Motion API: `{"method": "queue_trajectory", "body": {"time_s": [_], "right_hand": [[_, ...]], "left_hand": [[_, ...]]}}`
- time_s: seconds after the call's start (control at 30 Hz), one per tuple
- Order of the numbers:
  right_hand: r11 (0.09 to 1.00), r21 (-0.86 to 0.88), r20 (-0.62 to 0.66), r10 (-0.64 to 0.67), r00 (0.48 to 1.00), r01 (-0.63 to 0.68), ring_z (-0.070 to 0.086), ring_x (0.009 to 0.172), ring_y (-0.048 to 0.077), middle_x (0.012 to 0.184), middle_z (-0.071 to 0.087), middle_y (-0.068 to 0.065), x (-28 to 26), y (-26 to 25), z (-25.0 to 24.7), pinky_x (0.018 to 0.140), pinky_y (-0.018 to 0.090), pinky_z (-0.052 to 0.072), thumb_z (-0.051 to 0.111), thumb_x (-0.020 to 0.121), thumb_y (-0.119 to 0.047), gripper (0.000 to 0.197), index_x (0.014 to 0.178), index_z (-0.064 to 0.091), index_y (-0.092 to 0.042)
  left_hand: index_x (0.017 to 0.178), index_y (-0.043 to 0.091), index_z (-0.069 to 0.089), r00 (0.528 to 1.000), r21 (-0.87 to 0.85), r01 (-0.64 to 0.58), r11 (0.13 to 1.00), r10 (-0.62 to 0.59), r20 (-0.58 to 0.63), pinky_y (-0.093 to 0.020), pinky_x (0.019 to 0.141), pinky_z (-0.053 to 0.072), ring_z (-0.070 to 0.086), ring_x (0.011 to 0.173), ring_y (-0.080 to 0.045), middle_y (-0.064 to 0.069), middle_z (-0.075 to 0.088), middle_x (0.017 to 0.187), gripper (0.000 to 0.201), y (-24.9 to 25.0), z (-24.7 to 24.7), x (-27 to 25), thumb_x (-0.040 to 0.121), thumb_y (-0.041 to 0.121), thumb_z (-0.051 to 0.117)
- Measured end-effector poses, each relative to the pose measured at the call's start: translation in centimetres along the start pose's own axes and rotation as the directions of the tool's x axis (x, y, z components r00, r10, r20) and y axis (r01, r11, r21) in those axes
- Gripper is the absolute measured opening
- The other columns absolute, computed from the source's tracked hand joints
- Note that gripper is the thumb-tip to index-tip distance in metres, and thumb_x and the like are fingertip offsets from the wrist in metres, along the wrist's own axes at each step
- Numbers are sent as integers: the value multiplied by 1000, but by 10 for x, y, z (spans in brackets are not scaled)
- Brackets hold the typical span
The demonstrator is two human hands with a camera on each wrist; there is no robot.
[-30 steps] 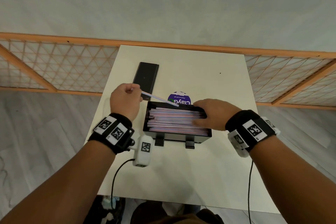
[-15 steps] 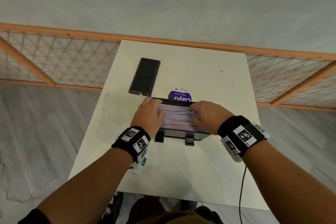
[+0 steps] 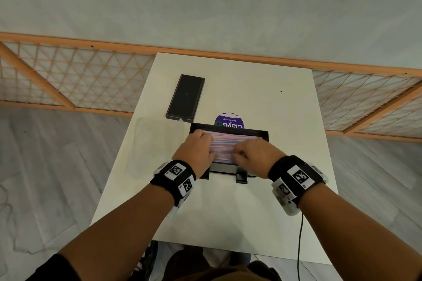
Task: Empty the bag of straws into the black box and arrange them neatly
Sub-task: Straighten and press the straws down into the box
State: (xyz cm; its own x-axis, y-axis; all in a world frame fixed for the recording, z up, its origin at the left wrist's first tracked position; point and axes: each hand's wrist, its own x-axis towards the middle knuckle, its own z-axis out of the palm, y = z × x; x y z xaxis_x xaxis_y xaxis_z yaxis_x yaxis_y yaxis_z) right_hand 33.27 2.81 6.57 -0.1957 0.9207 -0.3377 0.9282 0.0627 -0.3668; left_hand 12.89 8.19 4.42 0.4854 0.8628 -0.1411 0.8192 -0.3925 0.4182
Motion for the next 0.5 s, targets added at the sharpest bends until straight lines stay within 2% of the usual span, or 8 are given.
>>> {"method": "queue_trajectory", "body": {"time_s": [0.1,0.17,0.23,0.3,0.37,0.43,0.5], "right_hand": [[999,15,137,34,990,-37,63,80,19,89,70,-3,-1,-7,9,76,36,53,44,98,-47,34,94,68,-22],[996,-12,75,84,994,-83,63,82,20,89,68,-2,0,-4,11,75,36,53,43,96,-52,38,91,64,-21],[992,17,-62,127,990,-126,62,90,20,96,63,-2,1,-2,14,79,36,53,42,92,-61,43,91,60,-22],[979,84,-147,199,969,-188,59,102,23,110,60,2,1,-4,19,89,39,52,42,88,-65,52,106,59,-20],[968,91,-148,246,958,-235,57,113,29,122,58,9,3,-9,26,97,42,50,44,92,-61,58,123,56,-13],[965,57,-120,263,957,-258,60,111,32,123,60,13,4,-14,29,95,41,51,41,96,-57,57,124,57,-10],[968,15,-136,249,959,-249,64,100,31,112,65,13,4,-16,26,86,39,54,39,98,-54,50,111,62,-11]], "left_hand": [[119,14,55,998,-63,55,996,-57,-29,-38,89,54,56,108,-23,-5,51,122,30,7,4,2,97,35,59],[118,12,52,991,-107,118,987,-123,-48,-38,87,53,56,108,-24,-6,52,121,34,12,8,4,94,35,60],[119,10,50,976,-165,202,965,-213,-52,-37,86,52,55,108,-26,-8,52,122,41,17,13,7,89,36,63],[125,7,46,950,-222,293,930,-309,-42,-40,89,52,54,113,-29,-11,50,128,54,23,18,11,84,38,64],[135,5,41,926,-212,363,908,-376,-25,-46,98,50,50,122,-32,-14,46,138,69,28,24,17,82,42,63],[137,5,42,919,-145,386,911,-393,-19,-46,103,47,50,125,-33,-16,47,140,70,31,25,22,84,46,61],[129,7,51,930,-86,364,927,-367,-24,-44,101,47,50,121,-31,-13,51,134,58,32,24,23,87,46,59]]}}
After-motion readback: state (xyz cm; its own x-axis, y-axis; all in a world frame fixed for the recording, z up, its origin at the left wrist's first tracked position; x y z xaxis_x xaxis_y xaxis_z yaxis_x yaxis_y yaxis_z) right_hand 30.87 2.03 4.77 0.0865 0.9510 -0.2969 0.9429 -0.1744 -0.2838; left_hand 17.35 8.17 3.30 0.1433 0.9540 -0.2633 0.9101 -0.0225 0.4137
